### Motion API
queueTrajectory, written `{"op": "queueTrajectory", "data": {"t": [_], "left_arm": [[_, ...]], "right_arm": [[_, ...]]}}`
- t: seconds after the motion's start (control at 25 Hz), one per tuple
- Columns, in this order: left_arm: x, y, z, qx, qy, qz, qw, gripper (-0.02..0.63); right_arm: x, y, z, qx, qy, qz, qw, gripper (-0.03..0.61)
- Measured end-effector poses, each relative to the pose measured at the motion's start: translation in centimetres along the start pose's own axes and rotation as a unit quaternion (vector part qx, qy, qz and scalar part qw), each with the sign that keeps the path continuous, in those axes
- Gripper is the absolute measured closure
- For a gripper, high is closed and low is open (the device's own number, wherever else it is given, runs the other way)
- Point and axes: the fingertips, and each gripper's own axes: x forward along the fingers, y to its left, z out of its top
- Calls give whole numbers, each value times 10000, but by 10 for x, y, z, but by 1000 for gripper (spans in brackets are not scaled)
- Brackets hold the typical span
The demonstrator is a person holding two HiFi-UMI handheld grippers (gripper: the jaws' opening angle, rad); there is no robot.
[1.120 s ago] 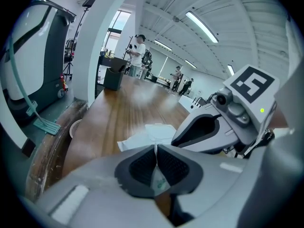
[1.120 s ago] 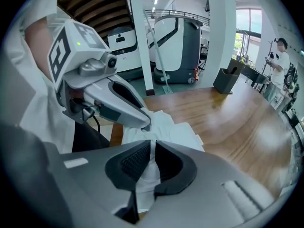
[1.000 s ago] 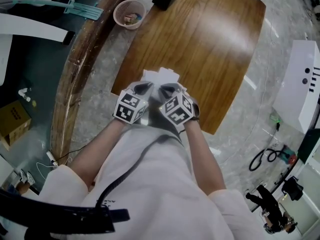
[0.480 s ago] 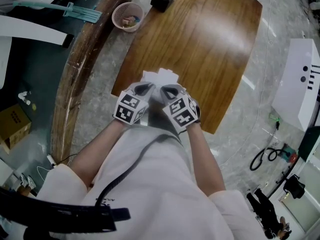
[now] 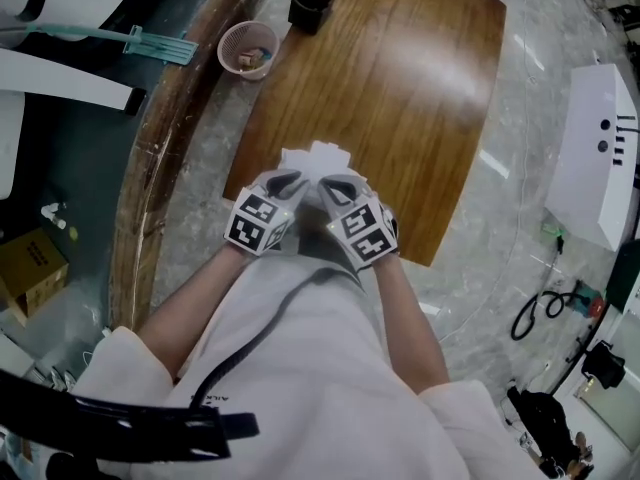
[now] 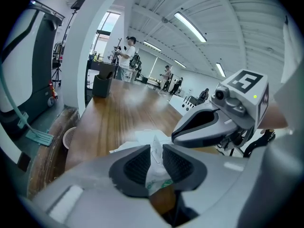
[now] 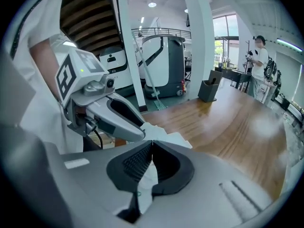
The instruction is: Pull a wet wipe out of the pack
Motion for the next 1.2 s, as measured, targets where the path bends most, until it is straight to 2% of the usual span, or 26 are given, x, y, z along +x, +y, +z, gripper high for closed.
{"op": "queueTrajectory", "data": {"t": [0.48, 1.2], "left_arm": [[-15, -9, 15, 332, -97, -83, 9994, 522], [-27, -17, 69, 841, -538, -179, 9948, 522]], "right_arm": [[-21, -2, 14, 269, -470, -340, 9980, 568], [-68, -10, 51, 459, -1346, -758, 9869, 568]]}}
